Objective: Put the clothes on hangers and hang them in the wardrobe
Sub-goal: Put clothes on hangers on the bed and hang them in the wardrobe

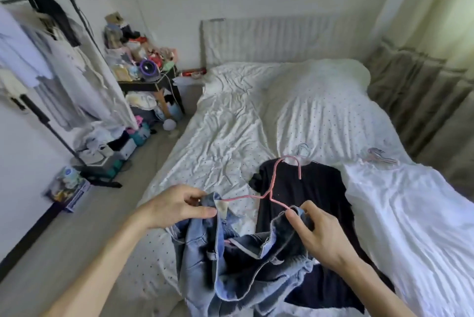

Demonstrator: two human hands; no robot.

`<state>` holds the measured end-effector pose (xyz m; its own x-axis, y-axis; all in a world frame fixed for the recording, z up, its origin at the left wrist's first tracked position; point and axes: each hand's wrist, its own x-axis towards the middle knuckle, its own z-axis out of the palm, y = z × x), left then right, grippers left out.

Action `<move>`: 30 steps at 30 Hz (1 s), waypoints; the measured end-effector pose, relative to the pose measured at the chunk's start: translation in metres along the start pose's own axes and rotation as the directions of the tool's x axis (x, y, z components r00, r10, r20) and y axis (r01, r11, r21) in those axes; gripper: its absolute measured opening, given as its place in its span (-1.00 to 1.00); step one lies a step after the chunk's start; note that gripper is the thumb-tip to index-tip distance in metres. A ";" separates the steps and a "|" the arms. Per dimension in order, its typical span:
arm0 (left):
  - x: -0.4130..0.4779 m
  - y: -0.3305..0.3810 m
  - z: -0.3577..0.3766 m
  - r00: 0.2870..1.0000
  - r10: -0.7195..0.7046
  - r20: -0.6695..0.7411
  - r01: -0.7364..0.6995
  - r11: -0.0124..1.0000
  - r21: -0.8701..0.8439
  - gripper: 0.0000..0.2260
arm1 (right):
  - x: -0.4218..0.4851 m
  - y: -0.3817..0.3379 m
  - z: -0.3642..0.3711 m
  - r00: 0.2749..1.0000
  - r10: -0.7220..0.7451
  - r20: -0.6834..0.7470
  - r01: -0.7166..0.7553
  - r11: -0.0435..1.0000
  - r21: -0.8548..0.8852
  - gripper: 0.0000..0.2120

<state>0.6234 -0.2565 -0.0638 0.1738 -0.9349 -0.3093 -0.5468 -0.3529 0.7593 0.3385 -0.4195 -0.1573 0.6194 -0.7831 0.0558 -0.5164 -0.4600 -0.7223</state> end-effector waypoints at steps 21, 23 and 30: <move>0.026 -0.068 -0.209 0.361 0.294 -0.885 0.294 0.865 0.407 -0.62 | 0.199 -0.206 0.062 0.972 -0.198 -0.125 0.214 0.967 0.141 -0.50; 0.067 -0.091 -0.233 0.385 0.242 -0.891 0.301 0.879 0.369 -0.65 | 0.241 -0.208 0.076 0.974 -0.179 -0.139 0.194 0.975 0.107 -0.51; 0.232 -0.201 -0.271 0.662 -0.007 -0.750 0.334 0.898 0.286 -0.60 | 0.367 -0.155 0.164 0.996 0.086 0.009 -0.085 0.994 -0.064 -0.48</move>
<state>0.9953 -0.4125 -0.1326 0.7330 -0.6441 0.2187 -0.6674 -0.6189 0.4142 0.7432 -0.5669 -0.1376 0.5783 -0.8157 -0.0126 -0.6040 -0.4178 -0.6787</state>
